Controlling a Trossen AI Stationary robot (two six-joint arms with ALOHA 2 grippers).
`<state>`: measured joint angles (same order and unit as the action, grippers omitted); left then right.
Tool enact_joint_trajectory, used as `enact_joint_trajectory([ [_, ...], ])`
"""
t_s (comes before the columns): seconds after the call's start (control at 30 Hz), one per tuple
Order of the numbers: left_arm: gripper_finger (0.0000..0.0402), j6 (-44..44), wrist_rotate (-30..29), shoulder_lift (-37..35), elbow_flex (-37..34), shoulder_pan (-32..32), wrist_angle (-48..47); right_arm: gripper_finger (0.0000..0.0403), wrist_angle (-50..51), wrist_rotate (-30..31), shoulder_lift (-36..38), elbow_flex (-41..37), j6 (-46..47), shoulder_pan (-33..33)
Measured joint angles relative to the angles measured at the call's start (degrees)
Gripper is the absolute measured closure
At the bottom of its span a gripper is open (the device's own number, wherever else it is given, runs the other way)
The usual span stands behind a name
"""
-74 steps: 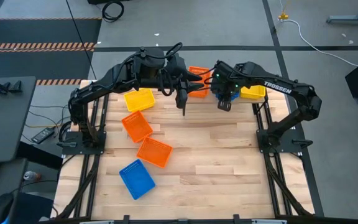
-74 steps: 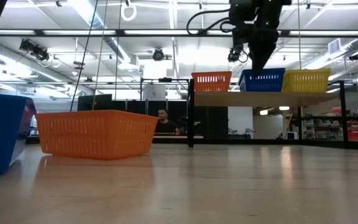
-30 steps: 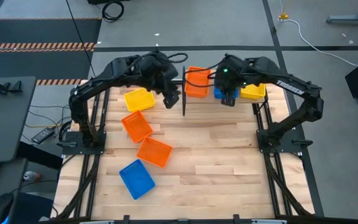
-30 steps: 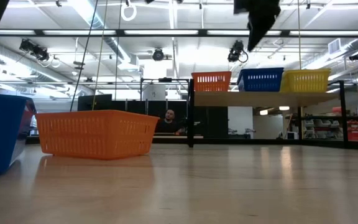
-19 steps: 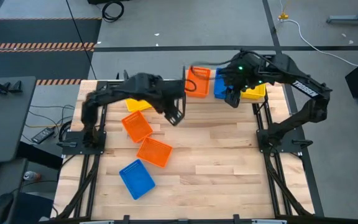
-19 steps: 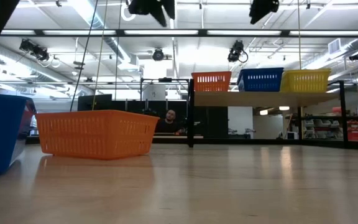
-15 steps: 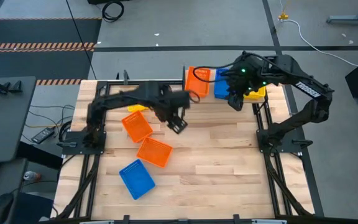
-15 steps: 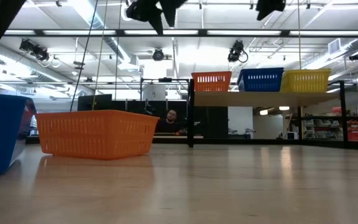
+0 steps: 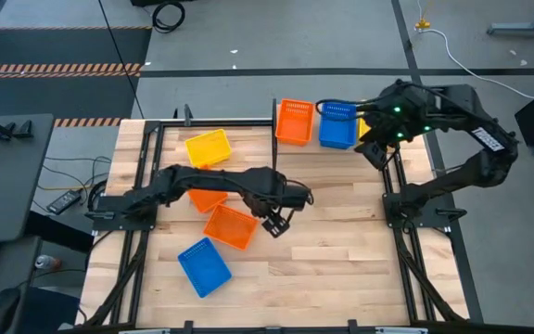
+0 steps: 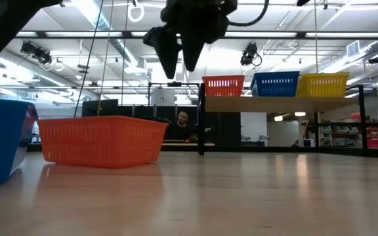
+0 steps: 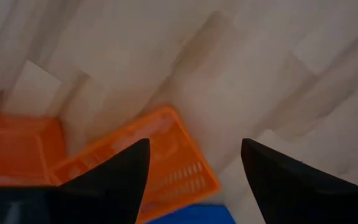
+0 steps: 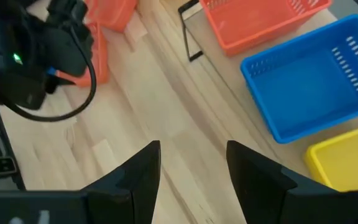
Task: Stack baskets on shelf by color
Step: Stack the bottom orange basket on top of the orange basket on the shelf
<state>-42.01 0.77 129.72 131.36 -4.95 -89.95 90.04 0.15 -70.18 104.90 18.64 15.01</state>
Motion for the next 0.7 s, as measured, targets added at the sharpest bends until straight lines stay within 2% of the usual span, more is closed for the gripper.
enact_joint_trajectory([
  [0.23, 0.0134, -1.7, -2.4, -1.8, -7.5, -1.5, 0.0, 0.0213, 0.0, 0.2, 3.7, 0.0, 7.3, 0.0],
  [0.43, 0.0134, -5.9, -3.5, -5.1, -16.5, -5.4, 0.7, 0.0213, 0.0, 0.2, 5.2, 0.0, 10.8, 0.0],
  [0.53, 0.0138, -11.5, -2.5, -9.9, -22.9, -7.3, 6.3, 0.0213, 0.0, -0.3, 5.1, 0.0, 9.5, 0.0],
  [0.7, 0.0151, -22.4, 1.0, -15.5, -32.7, -8.1, 22.0, 0.0213, 0.0, -0.7, 4.2, 0.0, 2.3, 0.1],
])
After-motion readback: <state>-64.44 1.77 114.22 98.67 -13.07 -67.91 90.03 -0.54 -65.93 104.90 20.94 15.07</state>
